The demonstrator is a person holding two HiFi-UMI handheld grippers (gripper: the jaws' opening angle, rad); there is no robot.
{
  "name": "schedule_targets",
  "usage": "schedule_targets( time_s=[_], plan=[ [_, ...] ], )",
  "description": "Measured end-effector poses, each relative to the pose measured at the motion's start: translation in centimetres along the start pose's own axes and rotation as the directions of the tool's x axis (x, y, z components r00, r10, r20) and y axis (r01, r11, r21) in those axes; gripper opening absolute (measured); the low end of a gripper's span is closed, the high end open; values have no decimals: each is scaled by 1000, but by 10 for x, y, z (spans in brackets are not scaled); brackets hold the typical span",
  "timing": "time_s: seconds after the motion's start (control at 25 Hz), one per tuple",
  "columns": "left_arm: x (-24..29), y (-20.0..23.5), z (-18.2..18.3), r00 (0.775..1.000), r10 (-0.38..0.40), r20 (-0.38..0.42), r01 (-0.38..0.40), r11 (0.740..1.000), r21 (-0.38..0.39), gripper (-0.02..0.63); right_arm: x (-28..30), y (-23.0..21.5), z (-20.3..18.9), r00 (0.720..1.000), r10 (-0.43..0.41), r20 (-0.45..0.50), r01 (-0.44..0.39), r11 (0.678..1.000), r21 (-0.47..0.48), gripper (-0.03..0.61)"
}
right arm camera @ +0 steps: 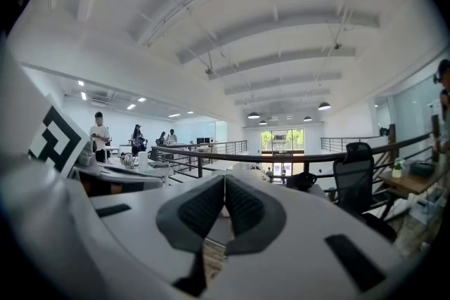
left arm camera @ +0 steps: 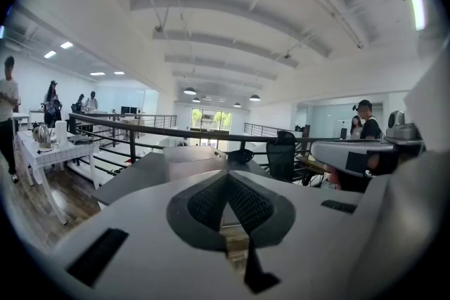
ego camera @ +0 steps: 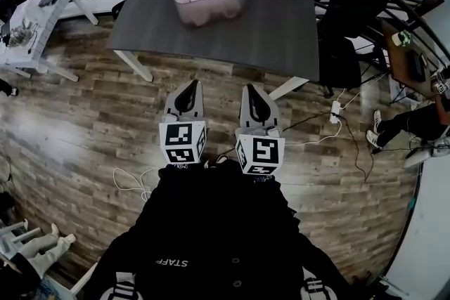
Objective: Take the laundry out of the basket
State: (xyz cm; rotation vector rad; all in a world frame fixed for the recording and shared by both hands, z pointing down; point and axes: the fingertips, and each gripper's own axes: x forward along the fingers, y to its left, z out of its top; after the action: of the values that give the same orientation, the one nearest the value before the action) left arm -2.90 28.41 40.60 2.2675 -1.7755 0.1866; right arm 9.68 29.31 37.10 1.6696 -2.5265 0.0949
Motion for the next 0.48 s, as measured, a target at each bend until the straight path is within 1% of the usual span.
schedule_targets(
  time_s=[0.12, 0.32, 0.48],
  plan=[
    [2, 1, -10, 999, 31, -19, -31, 999, -7, 0, -4, -10, -12, 1000, 8, -23, -8, 1000, 9, 15],
    [0, 12, -29, 993, 108, -57, -109, 994, -27, 0, -13, -31, -35, 998, 9, -68, -7, 999, 31, 15],
    [-1, 19, -44, 985, 147, -90, -149, 989, -21, 0, -17, -39, -52, 996, 13, -88, -8, 998, 58, 15]
  ],
)
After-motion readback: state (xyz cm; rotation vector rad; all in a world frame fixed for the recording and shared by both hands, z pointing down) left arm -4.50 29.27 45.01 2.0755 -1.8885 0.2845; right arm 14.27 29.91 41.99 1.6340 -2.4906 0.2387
